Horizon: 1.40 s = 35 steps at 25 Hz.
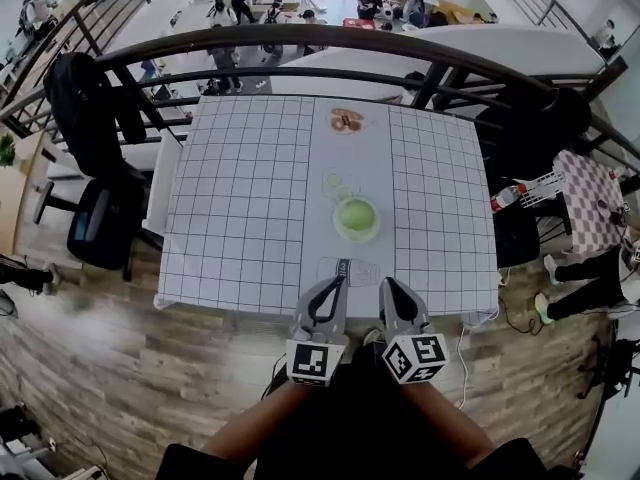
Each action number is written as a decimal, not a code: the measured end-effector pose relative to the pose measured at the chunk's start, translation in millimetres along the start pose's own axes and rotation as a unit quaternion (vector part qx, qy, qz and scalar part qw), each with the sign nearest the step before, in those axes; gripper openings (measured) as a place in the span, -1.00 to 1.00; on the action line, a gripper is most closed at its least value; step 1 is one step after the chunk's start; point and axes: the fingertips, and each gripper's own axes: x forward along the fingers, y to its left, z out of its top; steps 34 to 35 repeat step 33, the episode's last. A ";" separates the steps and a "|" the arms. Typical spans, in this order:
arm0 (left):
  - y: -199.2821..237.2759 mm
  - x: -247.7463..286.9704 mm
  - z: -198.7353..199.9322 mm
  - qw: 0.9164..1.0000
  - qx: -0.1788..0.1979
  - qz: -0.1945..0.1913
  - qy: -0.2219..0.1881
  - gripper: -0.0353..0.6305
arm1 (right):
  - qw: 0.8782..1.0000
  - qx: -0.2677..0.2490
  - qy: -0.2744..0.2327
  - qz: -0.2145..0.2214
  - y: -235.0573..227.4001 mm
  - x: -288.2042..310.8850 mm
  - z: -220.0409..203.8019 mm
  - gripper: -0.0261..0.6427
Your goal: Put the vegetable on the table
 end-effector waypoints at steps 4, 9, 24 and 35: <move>-8.1 9.9 24.1 1.000 0.002 0.009 -0.024 -0.87 | 0.999 -0.049 -0.015 0.013 2.7 -8.0 20.7 -0.93; -24.4 5.6 43.2 0.998 0.043 -0.006 -0.054 -0.87 | 0.995 -0.074 -0.059 -0.009 4.0 -15.8 38.2 -0.93; -40.9 1.1 49.6 0.997 0.035 -0.029 -0.061 -0.87 | 0.991 -0.088 -0.092 -0.033 4.8 -34.5 43.6 -0.93; -39.9 2.0 51.1 0.996 0.040 -0.041 -0.066 -0.86 | 0.991 -0.093 -0.091 -0.033 11.3 -29.1 41.7 -0.93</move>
